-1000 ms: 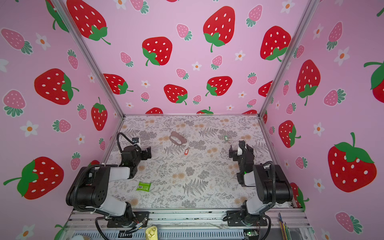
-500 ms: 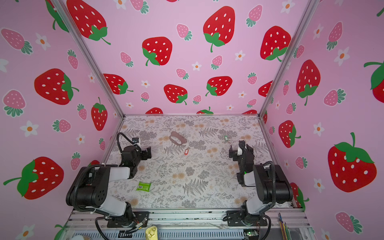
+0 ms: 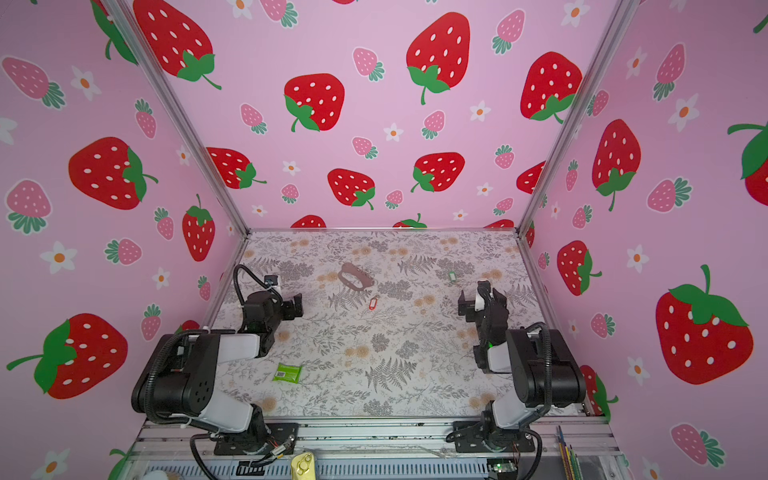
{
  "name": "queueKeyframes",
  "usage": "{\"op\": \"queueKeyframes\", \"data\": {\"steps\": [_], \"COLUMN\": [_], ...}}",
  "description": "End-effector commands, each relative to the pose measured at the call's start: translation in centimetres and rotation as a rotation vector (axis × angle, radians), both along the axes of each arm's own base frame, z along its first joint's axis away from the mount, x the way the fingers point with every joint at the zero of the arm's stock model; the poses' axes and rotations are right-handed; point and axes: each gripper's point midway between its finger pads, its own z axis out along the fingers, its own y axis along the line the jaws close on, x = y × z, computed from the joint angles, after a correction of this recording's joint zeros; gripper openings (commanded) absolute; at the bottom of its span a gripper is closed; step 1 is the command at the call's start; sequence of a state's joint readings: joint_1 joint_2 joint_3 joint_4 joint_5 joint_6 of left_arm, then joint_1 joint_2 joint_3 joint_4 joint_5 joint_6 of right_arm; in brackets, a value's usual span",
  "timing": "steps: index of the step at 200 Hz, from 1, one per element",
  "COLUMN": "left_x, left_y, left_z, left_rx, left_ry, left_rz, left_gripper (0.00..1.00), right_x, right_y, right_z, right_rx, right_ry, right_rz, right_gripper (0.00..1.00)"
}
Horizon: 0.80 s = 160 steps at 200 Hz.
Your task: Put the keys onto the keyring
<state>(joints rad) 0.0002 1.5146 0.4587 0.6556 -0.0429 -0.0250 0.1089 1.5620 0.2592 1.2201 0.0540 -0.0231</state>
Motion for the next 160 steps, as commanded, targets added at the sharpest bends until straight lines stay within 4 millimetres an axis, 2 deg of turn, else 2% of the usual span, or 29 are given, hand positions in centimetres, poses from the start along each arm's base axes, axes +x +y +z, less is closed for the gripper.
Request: {"op": "queueKeyframes", "data": {"steps": [1, 15, 30, 45, 61, 78, 105, 118, 132, 160], "left_x": [1.1, 1.2, 1.3, 1.5, 1.5, 1.1, 0.4, 0.0, -0.5, -1.4], "left_y": [0.4, -0.1, -1.3, -2.4, -4.1, -7.0, -10.0, -11.2, -11.9, -11.8], "left_z": [4.6, 6.5, 8.1, 9.3, 10.2, 10.7, 11.0, 11.0, 10.9, 10.8], "left_rx": [-0.001, -0.015, -0.066, -0.133, -0.184, -0.236, -0.259, -0.258, -0.255, -0.269], "left_ry": [-0.034, -0.053, -0.023, 0.027, 0.07, 0.109, 0.157, 0.172, 0.194, 0.207], "left_rz": [0.024, 0.001, -0.052, -0.071, -0.121, -0.211, -0.272, -0.303, -0.315, -0.304], "left_gripper": [1.0, 0.99, 0.98, 0.96, 0.94, 0.94, 0.92, 0.92, 0.92, 0.92], "right_x": [0.5, 0.9, 1.2, 1.7, 2.2, 2.8, 3.6, 4.0, 4.8, 6.7], "right_y": [0.0, 0.6, 2.4, 5.8, 9.3, 14.0, 21.1, 23.8, 26.5, 30.9], "right_z": [2.4, 3.8, 5.5, 6.6, 6.4, 5.4, 3.9, 2.8, 1.7, -1.1], "right_rx": [0.004, -0.01, 0.022, 0.08, 0.083, 0.045, 0.023, 0.028, 0.032, 0.03], "right_ry": [-0.026, -0.02, -0.011, 0.032, 0.099, 0.179, 0.264, 0.298, 0.34, 0.426], "right_rz": [-0.017, 0.003, 0.084, 0.232, 0.336, 0.433, 0.557, 0.598, 0.626, 0.662], "right_gripper": [0.96, 0.95, 0.93, 0.87, 0.84, 0.82, 0.77, 0.76, 0.72, 0.71]}}
